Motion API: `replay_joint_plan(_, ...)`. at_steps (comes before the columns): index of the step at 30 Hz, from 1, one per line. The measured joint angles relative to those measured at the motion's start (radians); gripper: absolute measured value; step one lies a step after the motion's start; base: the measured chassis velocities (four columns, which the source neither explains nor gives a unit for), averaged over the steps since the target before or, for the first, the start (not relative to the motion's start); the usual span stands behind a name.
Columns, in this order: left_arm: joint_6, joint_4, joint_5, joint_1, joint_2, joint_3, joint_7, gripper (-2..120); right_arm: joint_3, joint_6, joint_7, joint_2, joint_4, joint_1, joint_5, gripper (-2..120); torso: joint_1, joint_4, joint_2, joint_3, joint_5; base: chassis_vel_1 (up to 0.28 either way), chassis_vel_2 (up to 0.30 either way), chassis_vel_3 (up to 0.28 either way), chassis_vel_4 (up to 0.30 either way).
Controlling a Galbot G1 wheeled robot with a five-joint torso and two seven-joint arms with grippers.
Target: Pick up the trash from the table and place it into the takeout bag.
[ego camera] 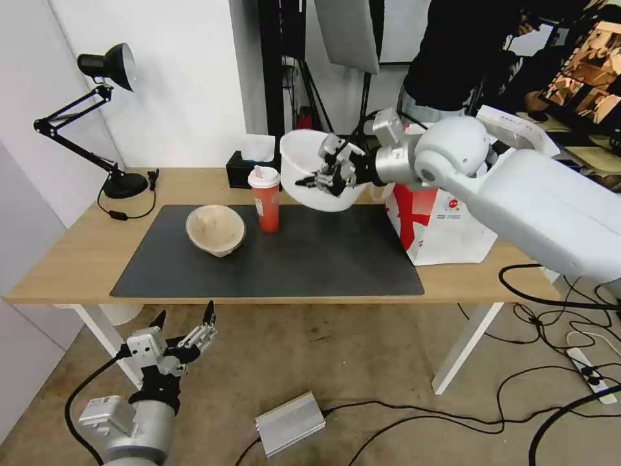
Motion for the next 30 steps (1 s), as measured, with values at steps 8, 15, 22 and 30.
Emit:
replay_joint_plan(8, 0.000, 0.004, 0.004, 0.002, 0.000, 0.005, 0.000, 100, 0.013, 0.000, -0.004, -0.004, -0.016, 0.015, 0.009, 0, 0.000, 0.0000, 0.000, 0.000, 0.0000, 0.000, 0.000, 0.000, 0.000)
replay_joint_plan(15, 0.000, 0.008, 0.005, 0.001, 0.004, 0.006, 0.000, 100, 0.017, 0.000, -0.007, 0.008, -0.041, 0.033, 0.011, 0, 0.000, 0.0000, 0.000, 0.000, 0.0000, 0.000, 0.000, 0.000, 0.000)
replay_joint_plan(22, 0.000, 0.010, 0.005, -0.002, 0.007, 0.008, 0.000, 100, 0.022, 0.000, -0.008, 0.021, -0.066, 0.053, 0.014, 0, 0.000, 0.0000, 0.000, 0.000, -0.0001, 0.000, 0.000, 0.000, 0.000)
replay_joint_plan(30, 0.000, 0.010, 0.004, -0.005, 0.010, 0.008, 0.000, 100, 0.024, 0.001, -0.008, 0.003, -0.066, 0.057, 0.017, 0, 0.000, 0.0000, 0.000, 0.000, 0.0000, 0.000, 0.000, 0.000, 0.000)
